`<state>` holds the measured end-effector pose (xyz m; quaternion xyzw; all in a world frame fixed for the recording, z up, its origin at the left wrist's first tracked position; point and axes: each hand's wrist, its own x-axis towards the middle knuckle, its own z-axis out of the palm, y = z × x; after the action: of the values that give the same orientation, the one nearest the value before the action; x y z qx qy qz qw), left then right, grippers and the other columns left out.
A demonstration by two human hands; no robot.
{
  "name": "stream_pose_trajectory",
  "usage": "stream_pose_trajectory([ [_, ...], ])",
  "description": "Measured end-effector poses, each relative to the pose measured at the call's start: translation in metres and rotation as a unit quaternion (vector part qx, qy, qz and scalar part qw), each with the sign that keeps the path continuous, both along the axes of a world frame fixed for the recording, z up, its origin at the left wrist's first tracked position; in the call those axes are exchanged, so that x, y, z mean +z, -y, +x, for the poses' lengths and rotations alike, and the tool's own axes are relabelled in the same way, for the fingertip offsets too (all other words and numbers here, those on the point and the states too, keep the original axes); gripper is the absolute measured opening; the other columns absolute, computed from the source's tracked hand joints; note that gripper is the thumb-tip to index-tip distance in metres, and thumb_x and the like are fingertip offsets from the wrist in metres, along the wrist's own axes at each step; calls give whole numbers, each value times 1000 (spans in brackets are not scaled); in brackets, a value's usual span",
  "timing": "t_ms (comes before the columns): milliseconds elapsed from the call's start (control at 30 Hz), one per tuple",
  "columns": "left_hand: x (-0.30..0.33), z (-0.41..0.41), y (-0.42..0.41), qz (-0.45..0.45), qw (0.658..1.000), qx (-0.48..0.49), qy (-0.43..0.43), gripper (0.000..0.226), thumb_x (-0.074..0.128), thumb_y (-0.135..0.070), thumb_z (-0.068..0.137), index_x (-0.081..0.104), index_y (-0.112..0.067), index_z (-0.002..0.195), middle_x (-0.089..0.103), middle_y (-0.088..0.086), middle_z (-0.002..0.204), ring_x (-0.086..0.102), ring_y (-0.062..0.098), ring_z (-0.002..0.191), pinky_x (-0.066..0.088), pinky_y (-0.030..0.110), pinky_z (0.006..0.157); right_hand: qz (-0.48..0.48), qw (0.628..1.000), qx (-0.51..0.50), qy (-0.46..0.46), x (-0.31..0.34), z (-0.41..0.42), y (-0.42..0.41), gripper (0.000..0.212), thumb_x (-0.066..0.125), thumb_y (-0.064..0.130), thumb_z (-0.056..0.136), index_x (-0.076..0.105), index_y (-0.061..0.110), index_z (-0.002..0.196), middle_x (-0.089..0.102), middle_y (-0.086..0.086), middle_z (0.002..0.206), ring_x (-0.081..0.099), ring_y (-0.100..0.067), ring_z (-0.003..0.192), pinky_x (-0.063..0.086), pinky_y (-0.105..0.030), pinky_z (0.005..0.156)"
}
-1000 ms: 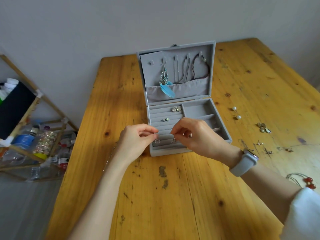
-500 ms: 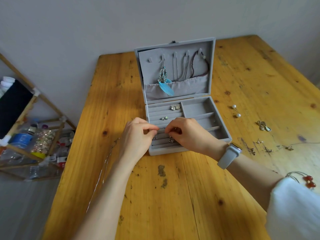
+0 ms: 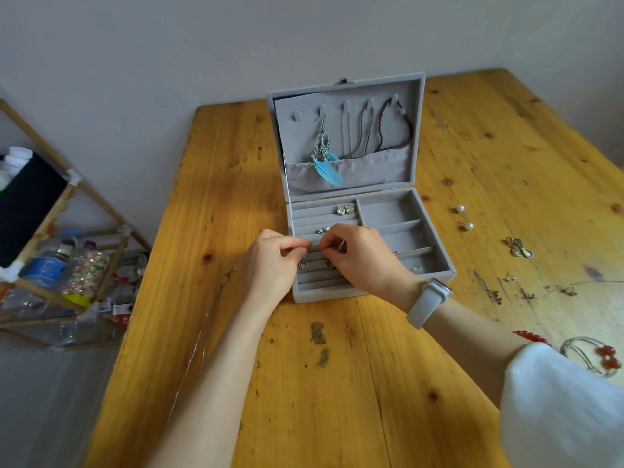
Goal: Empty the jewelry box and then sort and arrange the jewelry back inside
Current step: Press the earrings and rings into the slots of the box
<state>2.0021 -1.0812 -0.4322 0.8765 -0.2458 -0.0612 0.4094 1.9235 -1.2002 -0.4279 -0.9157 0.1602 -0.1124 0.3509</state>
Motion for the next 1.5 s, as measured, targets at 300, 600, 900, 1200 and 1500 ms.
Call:
stream_pose_trajectory([
  [300,-2,-2,1,10,999,32,0,17,65,-13,83,71,-17,99,53,-1,97,50,10,86,37,16,66,-55,998,-29,-26,-3,10,-6,16,54,23,89,67,24,98,60,1,104,56,-20,96,48,-37,76],
  [600,-7,-8,-3,44,993,46,97,9,65,-17,83,72,-18,89,55,0,94,54,19,90,46,33,70,-84,995,-40,-18,-5,9,-12,21,50,28,92,67,32,104,56,3,101,55,-19,94,36,-29,63],
  [900,-9,-17,-7,34,990,46,132,18,65,-16,82,72,-16,100,53,0,90,54,22,87,45,34,73,-89,996,-21,-22,-4,5,-14,25,47,31,94,63,36,112,53,3,97,52,-20,99,44,-33,68],
  [1200,-14,-20,-15,24,981,30,189,19,67,-12,79,73,-15,97,49,-1,83,54,27,82,47,42,72,-131,989,2,71,-15,-9,-15,24,52,19,91,66,20,111,58,-3,95,50,-22,91,41,-31,57],
  [1500,-7,-32,-14,1,981,37,189,24,65,-7,80,69,-9,104,55,10,97,57,28,86,46,35,75,-63,992,4,110,-11,-20,-14,26,52,14,90,65,14,113,58,-3,94,51,-16,84,49,-35,67],
])
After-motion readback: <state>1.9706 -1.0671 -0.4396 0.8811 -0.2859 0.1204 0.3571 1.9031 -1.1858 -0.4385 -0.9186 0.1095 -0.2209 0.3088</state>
